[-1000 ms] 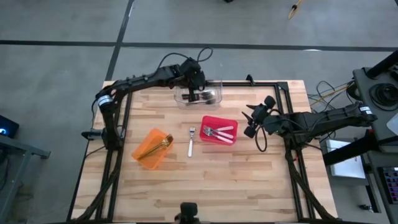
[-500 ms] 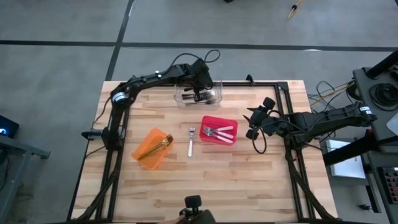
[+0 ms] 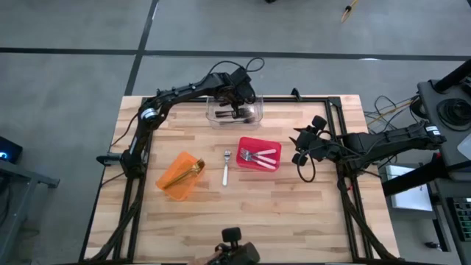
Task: Sort silverware by color (type)
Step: Put the black fork into the transparent bin
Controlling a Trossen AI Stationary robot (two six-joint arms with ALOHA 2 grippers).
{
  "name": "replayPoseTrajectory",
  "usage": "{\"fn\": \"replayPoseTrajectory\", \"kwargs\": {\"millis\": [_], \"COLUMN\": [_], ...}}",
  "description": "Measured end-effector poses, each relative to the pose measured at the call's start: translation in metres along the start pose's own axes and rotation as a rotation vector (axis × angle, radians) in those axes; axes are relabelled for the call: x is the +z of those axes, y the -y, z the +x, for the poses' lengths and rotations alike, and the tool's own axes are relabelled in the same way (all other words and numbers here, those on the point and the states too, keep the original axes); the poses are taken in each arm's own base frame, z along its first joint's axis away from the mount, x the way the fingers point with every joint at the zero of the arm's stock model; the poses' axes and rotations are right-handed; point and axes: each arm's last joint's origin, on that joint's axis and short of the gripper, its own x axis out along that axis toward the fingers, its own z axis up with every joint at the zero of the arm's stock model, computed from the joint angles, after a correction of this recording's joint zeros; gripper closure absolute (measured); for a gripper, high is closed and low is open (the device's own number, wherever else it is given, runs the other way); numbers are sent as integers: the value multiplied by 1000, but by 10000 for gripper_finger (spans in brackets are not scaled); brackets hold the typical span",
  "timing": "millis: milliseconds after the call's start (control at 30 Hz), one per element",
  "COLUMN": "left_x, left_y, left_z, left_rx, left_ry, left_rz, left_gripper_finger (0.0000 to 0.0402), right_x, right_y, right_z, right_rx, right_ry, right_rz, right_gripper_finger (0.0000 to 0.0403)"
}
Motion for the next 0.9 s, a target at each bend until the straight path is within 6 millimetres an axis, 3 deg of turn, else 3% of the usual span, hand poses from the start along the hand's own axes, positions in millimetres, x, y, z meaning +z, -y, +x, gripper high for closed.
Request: {"fn": "replayPoseTrajectory", "kwargs": {"millis": [900], "left_x": [-15], "left_y": [1], "left_z": [3], "left_rx": [-49], "left_ry": [-122], "left_rz": [21], "left_gripper_finger": [401], "right_x": [-2], "right_y": [-1], "right_z": [0], "right_rx": [21], "right_ry": [-17], "right_rz": [-13], "right_gripper_finger": [245]}}
